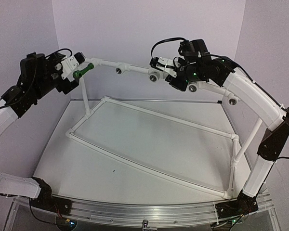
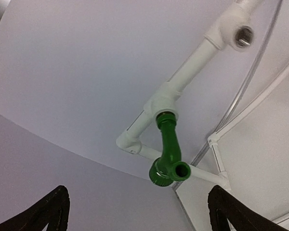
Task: Install the water faucets
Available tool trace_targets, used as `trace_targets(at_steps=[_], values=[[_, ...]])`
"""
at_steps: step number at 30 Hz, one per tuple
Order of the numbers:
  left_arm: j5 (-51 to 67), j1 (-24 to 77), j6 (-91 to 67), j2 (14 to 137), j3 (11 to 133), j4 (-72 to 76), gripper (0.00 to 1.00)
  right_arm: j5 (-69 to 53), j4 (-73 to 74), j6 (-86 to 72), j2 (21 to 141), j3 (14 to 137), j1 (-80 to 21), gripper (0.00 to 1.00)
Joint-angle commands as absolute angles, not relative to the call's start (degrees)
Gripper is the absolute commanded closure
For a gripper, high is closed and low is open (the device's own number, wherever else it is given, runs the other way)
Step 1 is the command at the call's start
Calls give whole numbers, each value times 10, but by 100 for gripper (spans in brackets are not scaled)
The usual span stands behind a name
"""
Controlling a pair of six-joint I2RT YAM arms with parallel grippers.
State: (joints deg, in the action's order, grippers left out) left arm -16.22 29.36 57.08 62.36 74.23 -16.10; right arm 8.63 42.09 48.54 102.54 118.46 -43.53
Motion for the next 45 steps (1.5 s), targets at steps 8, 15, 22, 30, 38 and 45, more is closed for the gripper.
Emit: trace_targets(at_steps=[8,15,22,30,38,45], values=[[-221,274,67,675,946,-324,0,99,431,400,1036,1193,-434,100],[131,111,-351,732,995,-378,0,91,431,398,1036,1196,-434,100],[319,13,-686,689,813,-139,0,83,431,389,1032,1192,-434,100],[340,4,-872,650,629,92,2,80,431,384,1029,1188,-434,100],[365,4,-914,698,613,187,6,76,431,389,1034,1193,-434,100],[402,5,-958,776,633,264,10,82,432,391,1034,1193,-434,100]])
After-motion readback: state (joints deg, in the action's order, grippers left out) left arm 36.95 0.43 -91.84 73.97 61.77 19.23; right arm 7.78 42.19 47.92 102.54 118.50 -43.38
